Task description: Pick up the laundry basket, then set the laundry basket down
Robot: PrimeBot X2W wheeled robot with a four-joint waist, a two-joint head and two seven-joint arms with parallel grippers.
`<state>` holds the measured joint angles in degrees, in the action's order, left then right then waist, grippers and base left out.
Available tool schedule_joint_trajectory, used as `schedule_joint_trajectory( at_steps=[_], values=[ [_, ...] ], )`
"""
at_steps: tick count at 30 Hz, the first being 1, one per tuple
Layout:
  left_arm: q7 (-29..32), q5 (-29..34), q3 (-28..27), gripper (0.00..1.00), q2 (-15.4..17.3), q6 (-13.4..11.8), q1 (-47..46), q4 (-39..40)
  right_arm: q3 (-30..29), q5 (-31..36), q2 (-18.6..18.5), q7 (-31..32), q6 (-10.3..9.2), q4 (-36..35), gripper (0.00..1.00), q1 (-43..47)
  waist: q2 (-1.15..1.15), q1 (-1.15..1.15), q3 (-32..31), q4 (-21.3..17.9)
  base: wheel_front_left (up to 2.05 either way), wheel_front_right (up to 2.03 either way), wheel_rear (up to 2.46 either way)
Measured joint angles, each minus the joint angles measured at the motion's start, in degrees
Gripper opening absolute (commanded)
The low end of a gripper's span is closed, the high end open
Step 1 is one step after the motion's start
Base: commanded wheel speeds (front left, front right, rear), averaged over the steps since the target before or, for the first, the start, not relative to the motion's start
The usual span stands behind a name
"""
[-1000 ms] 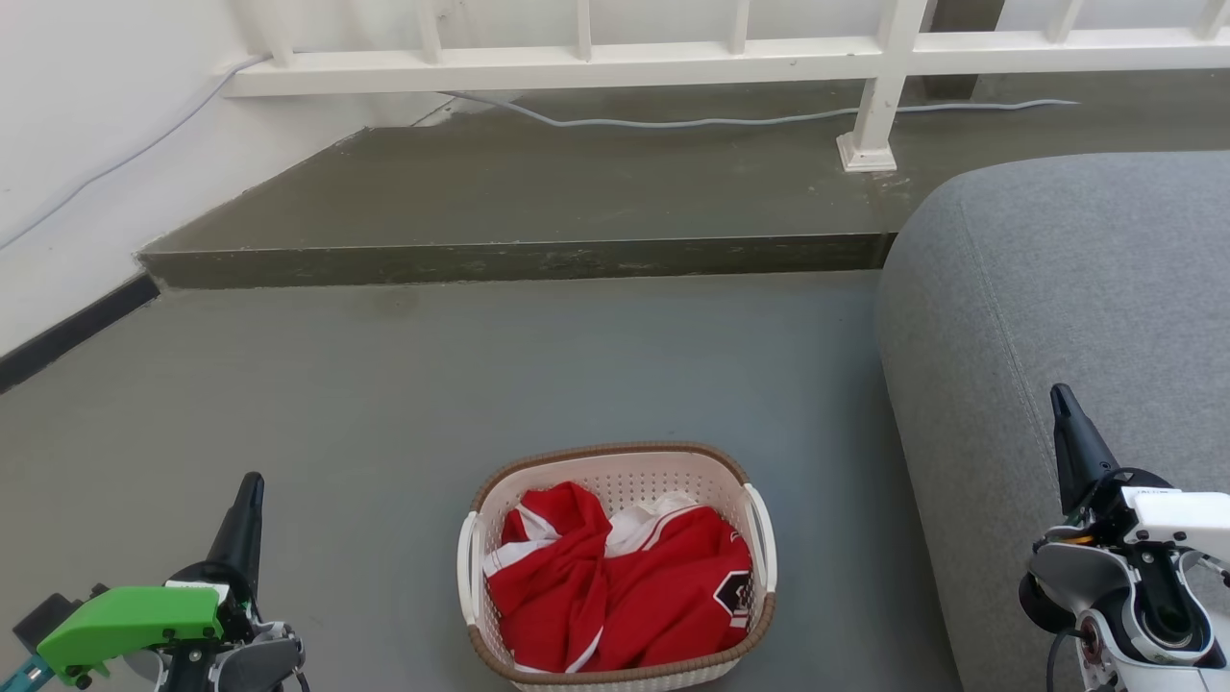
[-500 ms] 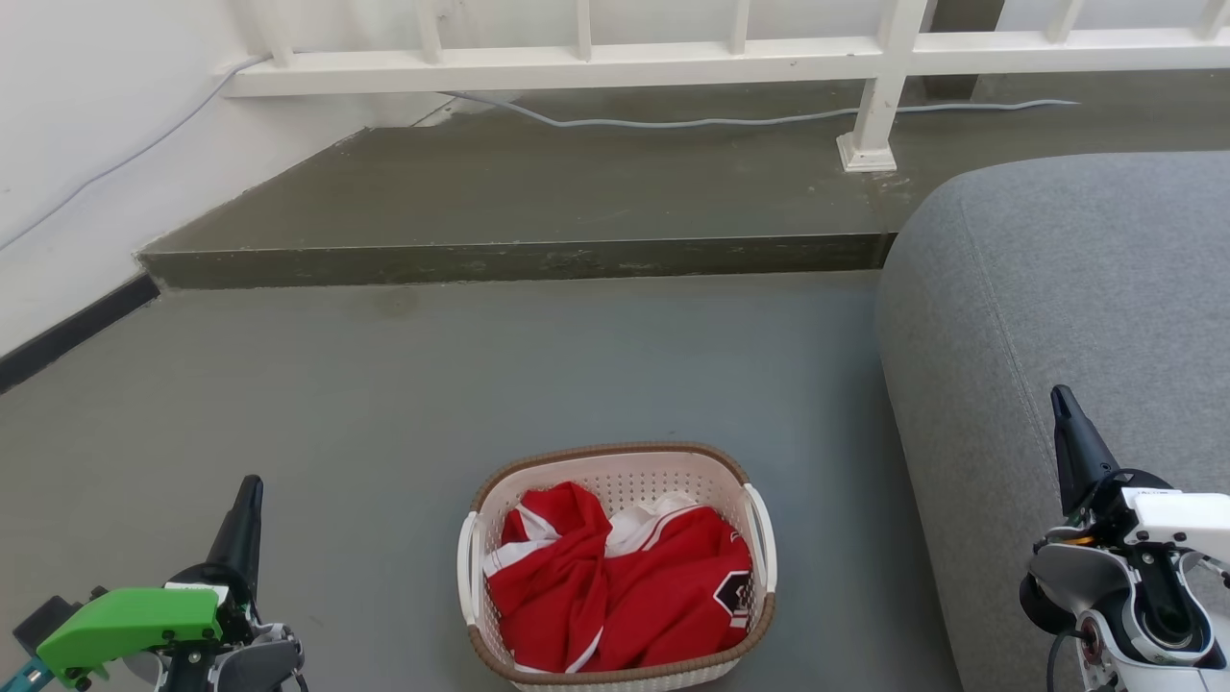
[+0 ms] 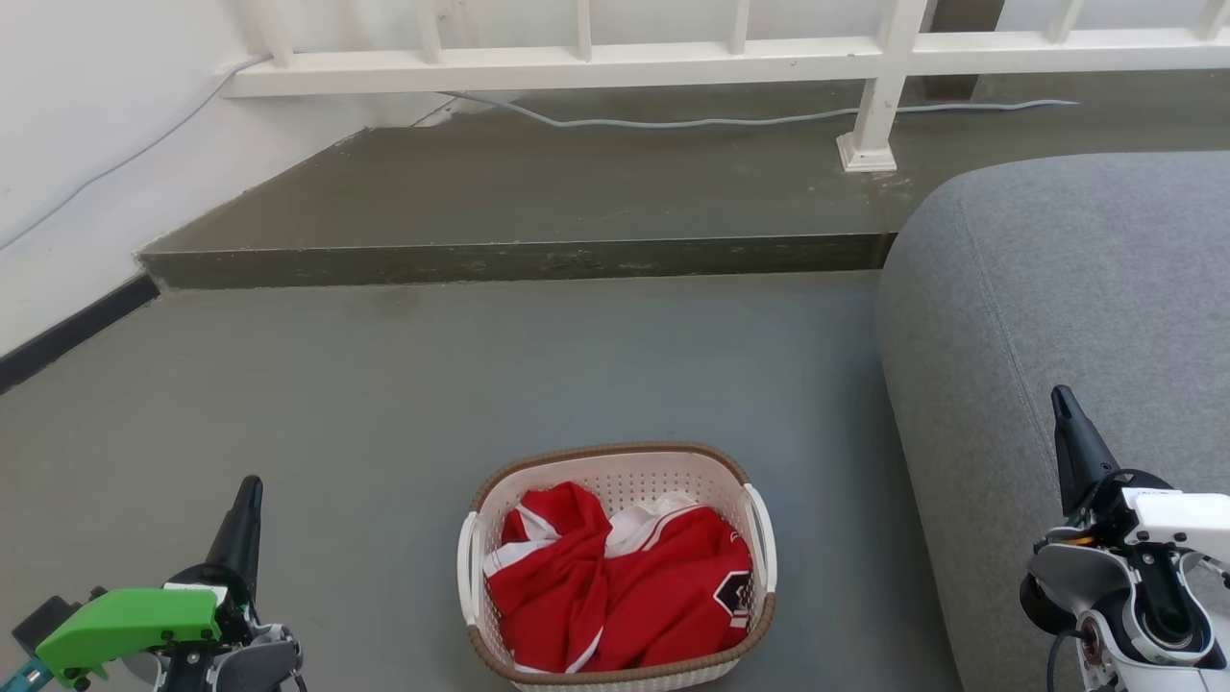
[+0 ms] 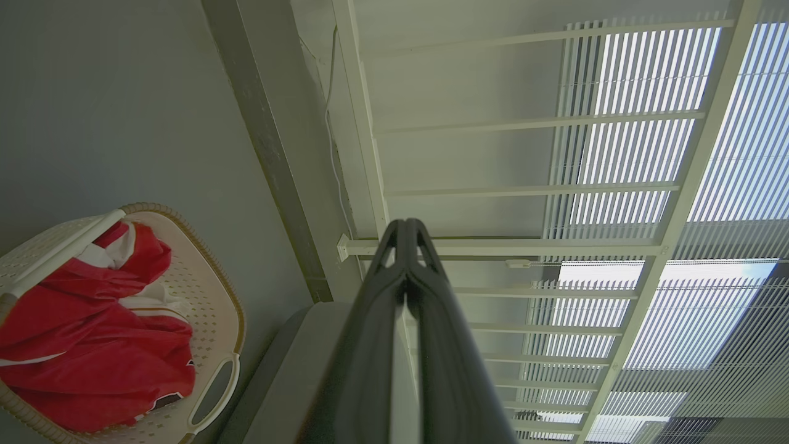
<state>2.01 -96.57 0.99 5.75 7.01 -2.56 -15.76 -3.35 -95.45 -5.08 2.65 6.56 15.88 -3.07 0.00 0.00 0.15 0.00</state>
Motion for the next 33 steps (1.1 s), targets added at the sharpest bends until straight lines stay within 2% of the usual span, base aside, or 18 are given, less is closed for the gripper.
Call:
schedule_joint_trajectory(
  at_steps=[33],
  values=[
    [0.0, 0.0, -0.3, 0.00, 0.0, 0.0, -0.1, -0.1, -0.1, 0.0, 0.0, 0.2, 0.23, 0.2, 0.00, 0.0, 0.00, 0.00, 0.0, 0.0, 0.00, 0.00, 0.00]
  ],
)
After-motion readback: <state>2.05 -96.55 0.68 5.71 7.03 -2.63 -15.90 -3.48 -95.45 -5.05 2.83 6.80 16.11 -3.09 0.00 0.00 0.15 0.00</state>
